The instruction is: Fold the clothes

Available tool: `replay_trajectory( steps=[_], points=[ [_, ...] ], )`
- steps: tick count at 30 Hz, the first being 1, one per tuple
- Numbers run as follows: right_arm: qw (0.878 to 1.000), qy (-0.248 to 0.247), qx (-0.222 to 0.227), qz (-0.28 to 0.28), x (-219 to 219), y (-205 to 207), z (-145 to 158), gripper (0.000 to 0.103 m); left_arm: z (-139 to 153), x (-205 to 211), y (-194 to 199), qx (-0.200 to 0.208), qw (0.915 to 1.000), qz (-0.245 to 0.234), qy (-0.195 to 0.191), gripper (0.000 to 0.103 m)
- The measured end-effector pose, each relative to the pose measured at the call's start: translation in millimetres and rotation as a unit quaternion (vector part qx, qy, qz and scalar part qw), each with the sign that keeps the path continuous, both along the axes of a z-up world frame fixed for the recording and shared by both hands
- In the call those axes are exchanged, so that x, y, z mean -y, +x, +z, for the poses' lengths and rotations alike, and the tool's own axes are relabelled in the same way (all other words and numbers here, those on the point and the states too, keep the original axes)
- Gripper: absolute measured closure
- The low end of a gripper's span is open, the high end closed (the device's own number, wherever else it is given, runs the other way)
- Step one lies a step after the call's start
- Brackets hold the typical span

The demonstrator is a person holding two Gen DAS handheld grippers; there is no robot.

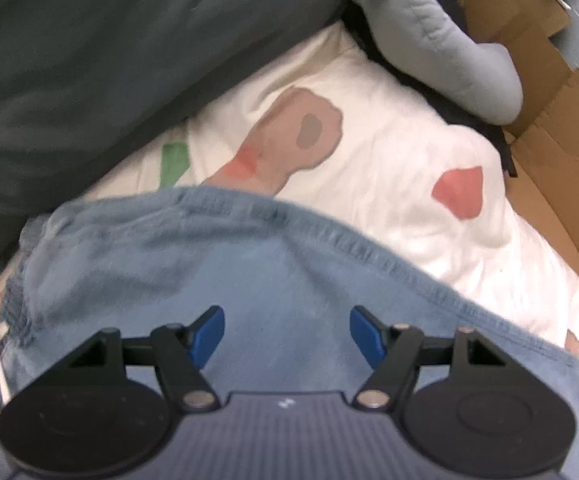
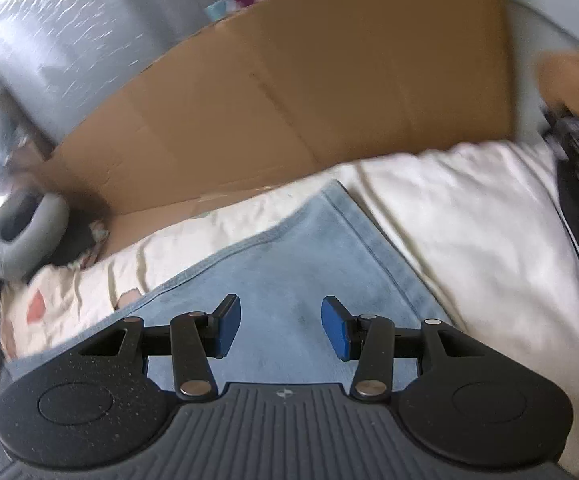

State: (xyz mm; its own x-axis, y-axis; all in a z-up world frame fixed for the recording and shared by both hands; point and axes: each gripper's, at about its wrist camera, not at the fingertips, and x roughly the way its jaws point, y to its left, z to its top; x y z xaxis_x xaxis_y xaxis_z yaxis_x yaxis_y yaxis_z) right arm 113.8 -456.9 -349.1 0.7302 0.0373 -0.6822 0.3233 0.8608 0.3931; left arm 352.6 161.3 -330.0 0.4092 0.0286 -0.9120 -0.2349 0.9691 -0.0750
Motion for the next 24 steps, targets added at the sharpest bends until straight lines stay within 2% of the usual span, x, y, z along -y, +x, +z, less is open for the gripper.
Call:
replay_trajectory(
  steps=[4, 6, 9, 14, 17, 21, 24],
  points=[
    [1.000, 0.000, 0.008, 0.005, 1, 13, 0, 0.051, 3, 7, 18, 0.001, 1.0000, 0.005, -0.007, 0.031],
    [0.999, -0.026, 0.006, 0.019, -2, 18, 0, 0.051, 4, 9, 27, 0.002, 1.0000, 0.007, -0.004, 0.031],
    [0.997, -0.064, 0.003, 0.049, -5, 25, 1, 0.051, 5, 14, 37, 0.003, 0.9999, -0.004, 0.008, 0.031],
    [0.994, -0.070, -0.003, 0.088, -6, 37, -7, 0.050, 12, 14, 51, -0.008, 0.9984, -0.051, 0.024, 0.031],
    [0.991, -0.070, -0.011, 0.114, -10, 45, -12, 0.050, 19, 14, 59, -0.010, 0.9925, -0.108, 0.056, 0.031],
    [0.989, -0.066, -0.009, 0.133, -16, 58, -14, 0.050, 24, 11, 65, -0.011, 0.9791, -0.178, 0.099, 0.031],
    [0.987, -0.074, -0.008, 0.141, -20, 69, -15, 0.049, 21, 12, 68, -0.012, 0.9693, -0.212, 0.123, 0.031]
  ],
)
